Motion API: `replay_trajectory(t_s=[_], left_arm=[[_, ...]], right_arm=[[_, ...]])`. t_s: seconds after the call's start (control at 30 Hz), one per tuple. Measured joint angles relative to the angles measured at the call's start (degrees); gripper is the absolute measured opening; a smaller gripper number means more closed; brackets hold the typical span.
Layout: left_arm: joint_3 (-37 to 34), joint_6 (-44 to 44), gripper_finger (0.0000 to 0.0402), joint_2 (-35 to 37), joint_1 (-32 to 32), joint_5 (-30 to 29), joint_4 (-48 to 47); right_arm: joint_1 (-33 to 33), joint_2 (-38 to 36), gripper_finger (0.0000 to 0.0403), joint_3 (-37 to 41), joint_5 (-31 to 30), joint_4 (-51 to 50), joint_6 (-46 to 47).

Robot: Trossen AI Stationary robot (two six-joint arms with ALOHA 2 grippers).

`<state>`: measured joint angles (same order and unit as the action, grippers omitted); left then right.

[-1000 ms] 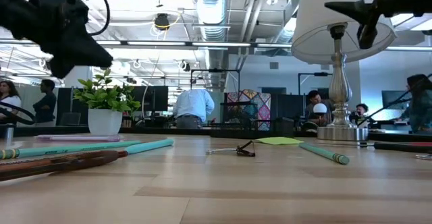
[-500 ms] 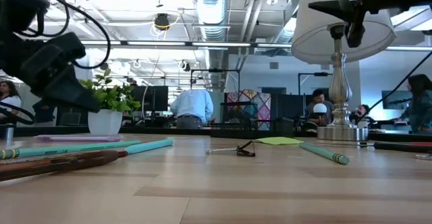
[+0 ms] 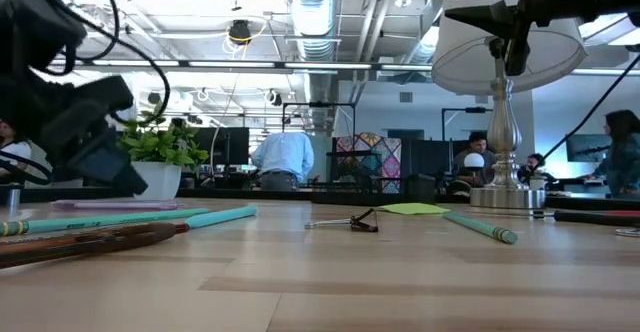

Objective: Pick and place office supplies into organizer
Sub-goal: Put the purple pen into the black desk organizer

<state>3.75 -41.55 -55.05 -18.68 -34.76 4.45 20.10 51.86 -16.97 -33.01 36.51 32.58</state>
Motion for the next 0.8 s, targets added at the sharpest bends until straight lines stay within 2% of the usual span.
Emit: replay_trajectory(t_s=[0.13,0.47,0.8], left_arm=[[0.0,-1.44,0.019,-5.01,0.72,0.06,1.82],[0.13,-1.3,0.019,-17.28,0.93,0.78,17.12],[0.28,-1.83,0.019,-22.35,0.66,0.13,19.98]], right_arm=[[0.0,0.0,0.0091,0.0,0.0,0.15,0.0],[0.0,-0.11,0.0091,0.0,0.02,0.2,0.0],[0.0,-0.11,0.0091,0.0,0.14,0.16,0.0]])
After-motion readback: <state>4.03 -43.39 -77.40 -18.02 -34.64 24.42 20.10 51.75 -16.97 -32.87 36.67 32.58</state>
